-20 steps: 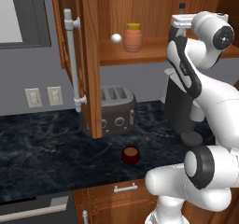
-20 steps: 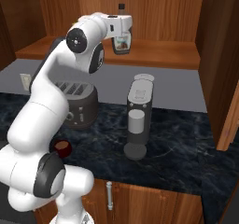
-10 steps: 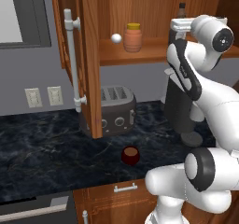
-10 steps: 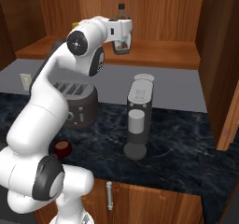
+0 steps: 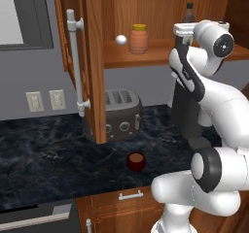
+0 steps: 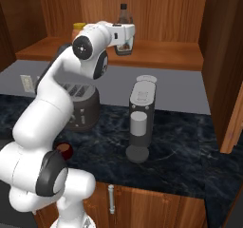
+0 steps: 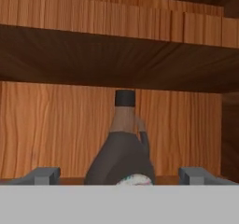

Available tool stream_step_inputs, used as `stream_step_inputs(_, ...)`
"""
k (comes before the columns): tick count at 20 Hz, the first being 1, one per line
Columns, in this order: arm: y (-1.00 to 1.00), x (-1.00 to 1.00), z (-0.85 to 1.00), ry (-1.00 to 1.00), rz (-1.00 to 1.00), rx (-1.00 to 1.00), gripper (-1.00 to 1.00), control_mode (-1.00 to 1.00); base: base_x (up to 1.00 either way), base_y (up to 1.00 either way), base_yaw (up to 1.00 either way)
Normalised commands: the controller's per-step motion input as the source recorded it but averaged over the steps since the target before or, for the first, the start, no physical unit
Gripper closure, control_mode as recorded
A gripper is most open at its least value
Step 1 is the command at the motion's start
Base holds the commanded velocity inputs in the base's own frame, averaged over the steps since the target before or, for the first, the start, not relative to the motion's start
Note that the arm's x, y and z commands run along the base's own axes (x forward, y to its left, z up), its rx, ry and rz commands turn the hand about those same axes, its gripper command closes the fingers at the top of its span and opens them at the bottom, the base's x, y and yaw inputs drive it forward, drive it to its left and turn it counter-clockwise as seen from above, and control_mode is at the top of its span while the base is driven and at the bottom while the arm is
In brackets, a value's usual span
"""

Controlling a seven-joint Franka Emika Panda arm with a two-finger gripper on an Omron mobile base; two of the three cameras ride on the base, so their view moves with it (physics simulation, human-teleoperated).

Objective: Pick the syrup bottle and honey bottle from the cabinet and place them next to the mug.

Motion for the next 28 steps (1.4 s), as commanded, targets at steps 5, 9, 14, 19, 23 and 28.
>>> stream_step_inputs(5, 0.0, 0.47, 0.01, 0.0, 0.0, 0.0, -1.0, -1.0, 0.0, 0.0, 0.0)
stream_step_inputs(9, 0.0, 0.48, 0.0, 0.0, 0.0, 0.0, -1.0, -1.0, 0.0, 0.0, 0.0)
stream_step_inputs(14, 0.0, 0.13, 0.03, 0.0, 0.0, 0.0, -1.0, -1.0, 0.0, 0.0, 0.0)
stream_step_inputs(19, 0.0, 0.0, 0.27, -0.04, 0.0, 0.0, -1.0, -1.0, 0.0, 0.0, 0.0)
stream_step_inputs(23, 0.0, 0.03, 0.14, -0.06, 0.0, 0.0, -1.0, -1.0, 0.0, 0.0, 0.0)
stream_step_inputs(28, -0.01, 0.0, 0.0, -0.01, 0.0, 0.0, -1.0, -1.0, 0.0, 0.0, 0.0)
